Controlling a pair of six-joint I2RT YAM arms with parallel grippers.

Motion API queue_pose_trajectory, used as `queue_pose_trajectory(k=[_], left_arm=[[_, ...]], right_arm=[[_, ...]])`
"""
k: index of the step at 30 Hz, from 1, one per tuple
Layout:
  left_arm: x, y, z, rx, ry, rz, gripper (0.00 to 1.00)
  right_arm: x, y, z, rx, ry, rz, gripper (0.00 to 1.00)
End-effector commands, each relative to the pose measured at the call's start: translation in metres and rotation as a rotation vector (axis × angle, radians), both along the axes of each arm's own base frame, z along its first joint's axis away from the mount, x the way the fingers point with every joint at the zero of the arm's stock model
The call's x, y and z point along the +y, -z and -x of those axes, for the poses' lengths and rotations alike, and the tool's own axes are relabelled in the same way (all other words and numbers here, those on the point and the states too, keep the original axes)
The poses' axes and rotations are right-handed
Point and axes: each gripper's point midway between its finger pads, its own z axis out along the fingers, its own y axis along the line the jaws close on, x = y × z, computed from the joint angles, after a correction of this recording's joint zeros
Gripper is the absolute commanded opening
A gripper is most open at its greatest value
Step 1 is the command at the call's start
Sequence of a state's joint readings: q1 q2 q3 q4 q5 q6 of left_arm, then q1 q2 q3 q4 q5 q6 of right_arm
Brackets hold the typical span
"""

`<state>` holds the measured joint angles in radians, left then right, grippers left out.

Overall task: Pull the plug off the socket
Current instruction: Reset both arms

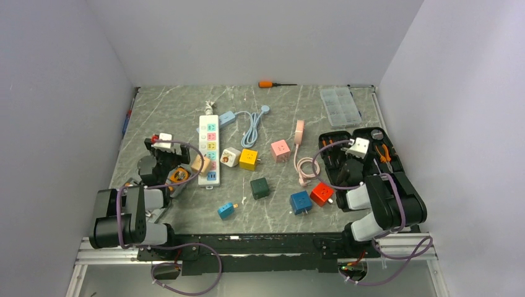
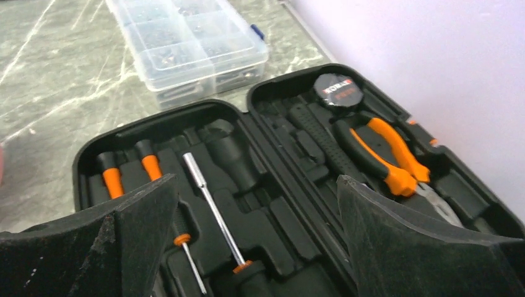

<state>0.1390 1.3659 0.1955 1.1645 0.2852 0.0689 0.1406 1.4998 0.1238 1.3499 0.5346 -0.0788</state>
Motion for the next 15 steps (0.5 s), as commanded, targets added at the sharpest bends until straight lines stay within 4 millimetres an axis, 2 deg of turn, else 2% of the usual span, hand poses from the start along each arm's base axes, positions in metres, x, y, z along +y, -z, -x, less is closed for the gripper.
queue_pose_trajectory(k=[1, 3, 15], left_arm=[[0.0035, 0.0043, -0.0013, 0.031, -0.021, -0.015, 0.99], [0.0039, 0.0044, -0.0015, 0.033, -0.023, -0.015, 0.99], [0.0031, 0.0045, -0.0015, 0.033, -0.024, -0.018, 0.99]], right_arm=[[0.0049, 0.0049, -0.0305, 0.041, -0.069, -0.111, 1.0], [0.0006, 0.0073, -0.0322, 0.049, -0.079, -0.165, 1.0], [-0.0009, 0.0029, -0.0291, 0.023, -0.079, -0.149, 1.0]])
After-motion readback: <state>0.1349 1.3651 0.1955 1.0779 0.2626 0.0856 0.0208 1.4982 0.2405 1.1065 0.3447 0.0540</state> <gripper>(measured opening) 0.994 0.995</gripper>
